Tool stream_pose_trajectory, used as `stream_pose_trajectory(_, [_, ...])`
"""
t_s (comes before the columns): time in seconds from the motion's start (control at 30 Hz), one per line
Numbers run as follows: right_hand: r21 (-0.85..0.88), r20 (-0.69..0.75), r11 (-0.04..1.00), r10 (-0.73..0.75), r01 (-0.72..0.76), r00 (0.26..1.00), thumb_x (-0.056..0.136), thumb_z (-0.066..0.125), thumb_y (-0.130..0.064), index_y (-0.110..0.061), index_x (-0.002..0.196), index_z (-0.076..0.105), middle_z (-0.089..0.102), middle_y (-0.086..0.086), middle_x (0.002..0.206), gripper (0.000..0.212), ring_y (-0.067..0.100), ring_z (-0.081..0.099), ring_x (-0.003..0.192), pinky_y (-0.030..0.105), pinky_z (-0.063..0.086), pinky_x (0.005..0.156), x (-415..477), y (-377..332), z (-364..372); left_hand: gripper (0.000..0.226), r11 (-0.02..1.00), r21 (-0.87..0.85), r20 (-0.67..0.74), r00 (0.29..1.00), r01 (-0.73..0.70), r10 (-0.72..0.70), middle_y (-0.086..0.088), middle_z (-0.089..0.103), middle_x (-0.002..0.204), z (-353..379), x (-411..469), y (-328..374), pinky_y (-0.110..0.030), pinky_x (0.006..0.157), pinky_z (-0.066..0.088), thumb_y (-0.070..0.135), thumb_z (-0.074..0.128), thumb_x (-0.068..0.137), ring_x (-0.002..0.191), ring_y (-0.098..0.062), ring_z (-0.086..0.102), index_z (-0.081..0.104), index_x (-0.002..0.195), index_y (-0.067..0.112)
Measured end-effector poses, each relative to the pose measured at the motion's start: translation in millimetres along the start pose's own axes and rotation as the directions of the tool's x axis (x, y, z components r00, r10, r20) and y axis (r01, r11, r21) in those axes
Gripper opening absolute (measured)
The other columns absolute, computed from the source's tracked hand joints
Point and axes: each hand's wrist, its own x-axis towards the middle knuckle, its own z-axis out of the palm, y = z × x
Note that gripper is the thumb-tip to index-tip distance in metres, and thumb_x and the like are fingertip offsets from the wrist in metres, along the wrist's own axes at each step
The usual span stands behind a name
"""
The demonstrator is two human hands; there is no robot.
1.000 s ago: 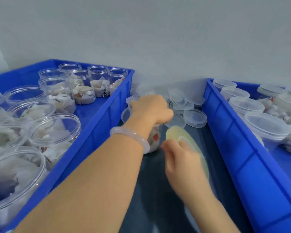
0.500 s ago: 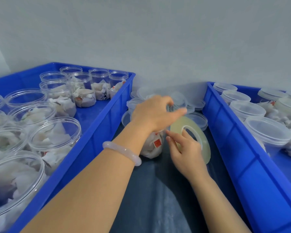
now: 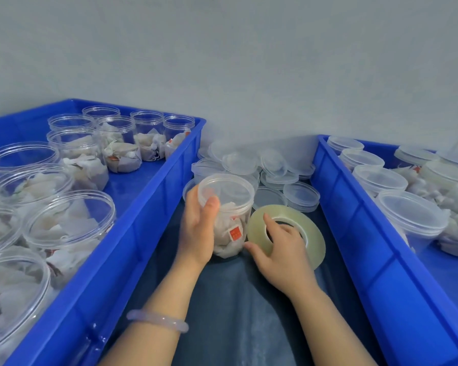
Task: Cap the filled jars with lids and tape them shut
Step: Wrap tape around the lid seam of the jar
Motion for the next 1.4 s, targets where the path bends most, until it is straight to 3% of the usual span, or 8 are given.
stream_pose_trajectory(0.1, [0.206,-0.096,0.977,-0.03,0.05,0.995,0.082,0.072,-0.031,-0.022,0.136,0.048,0.049,-0.004,0.138,0.06,0.015,0.035,0.135,0.025,0.023,0.112,0,-5,-11,0.049,0.998,-0.061,-0.01,1.0,0.003,-0.004,0.006,0.066,0.104,-3,1,-3,-0.027,0.09,0.046,0.057,0.041,0.068,0.101,-0.008,0.061,0.059,0.101,0.027])
stream_pose_trajectory(0.23, [0.736,0.054,0.677,-0.076,0.011,0.996,0.066,0.08,-0.042,-0.043,0.127,0.042,0.051,-0.019,0.134,0.072,-0.003,0.046,0.126,0.02,0.04,0.103,13,-26,-28,0.05,0.998,-0.068,-0.024,1.0,-0.002,0.0,0.006,0.069,0.098,-3,3,-6,-0.037,0.091,0.048,0.06,0.039,0.069,0.099,-0.012,0.064,0.062,0.098,0.027])
stream_pose_trajectory(0.37, [0.843,0.056,0.537,-0.078,-0.006,0.995,0.065,0.078,0.002,-0.032,0.122,0.047,0.068,-0.018,0.109,0.074,0.001,0.062,0.107,0.023,0.05,0.092,24,-36,-15,0.051,0.998,-0.067,-0.065,0.998,-0.003,-0.002,0.007,0.072,0.092,1,3,-7,-0.038,0.089,0.049,0.059,0.036,0.07,0.096,-0.013,0.065,0.064,0.095,0.025])
stream_pose_trajectory(0.67, [0.942,0.094,0.33,-0.08,-0.062,0.992,0.063,0.071,-0.018,-0.022,0.128,0.047,0.071,-0.014,0.104,0.069,0.002,0.064,0.103,0.016,0.05,0.082,30,-22,-9,0.054,0.999,-0.05,-0.058,0.998,0.0,-0.003,-0.001,0.069,0.096,1,5,-7,-0.041,0.092,0.05,0.061,0.034,0.07,0.097,-0.017,0.064,0.065,0.094,0.025])
stream_pose_trajectory(1.0, [0.918,0.163,0.375,-0.066,-0.127,0.984,0.071,0.07,-0.023,-0.019,0.118,0.061,0.068,-0.007,0.117,0.048,0.011,0.059,0.116,0.027,0.047,0.094,33,-12,-15,0.071,0.994,-0.09,-0.036,0.997,0.061,-0.065,-0.012,0.069,0.108,0,9,-12,-0.054,0.099,0.044,0.064,0.037,0.07,0.107,-0.027,0.062,0.066,0.108,0.012])
stream_pose_trajectory(1.1, [0.893,0.197,0.422,-0.053,-0.156,0.979,0.081,0.071,-0.041,-0.03,0.117,0.061,0.063,-0.006,0.127,0.04,0.009,0.054,0.123,0.034,0.04,0.105,38,-23,-27,0.054,0.999,-0.013,-0.072,0.997,-0.035,0.034,0.009,0.066,0.112,6,3,-12,-0.038,0.102,0.044,0.063,0.036,0.074,0.112,-0.012,0.059,0.059,0.112,0.032])
stream_pose_trajectory(1.2, [0.856,0.141,0.492,0.072,-0.158,0.987,0.066,0.052,-0.079,-0.021,0.122,0.06,0.059,-0.009,0.129,0.081,0.003,0.052,0.12,0.028,0.038,0.106,41,-60,-25,0.049,0.991,0.049,-0.052,0.99,-0.126,0.129,0.031,0.06,0.111,9,-4,-10,-0.016,0.091,0.043,0.063,0.038,0.077,0.109,0.005,0.056,0.05,0.119,0.038])
stream_pose_trajectory(1.4, [0.868,-0.235,0.493,0.301,0.06,0.924,0.077,0.042,-0.062,-0.017,0.083,0.053,0.054,-0.015,0.077,0.046,-0.006,0.051,0.07,0.009,0.041,0.068,30,-92,-7,0.078,0.969,-0.198,0.005,0.989,0.146,-0.148,-0.016,0.067,0.091,0,17,19,-0.043,0.086,0.049,0.072,0.042,0.074,0.088,-0.028,0.064,0.062,0.092,-0.001])
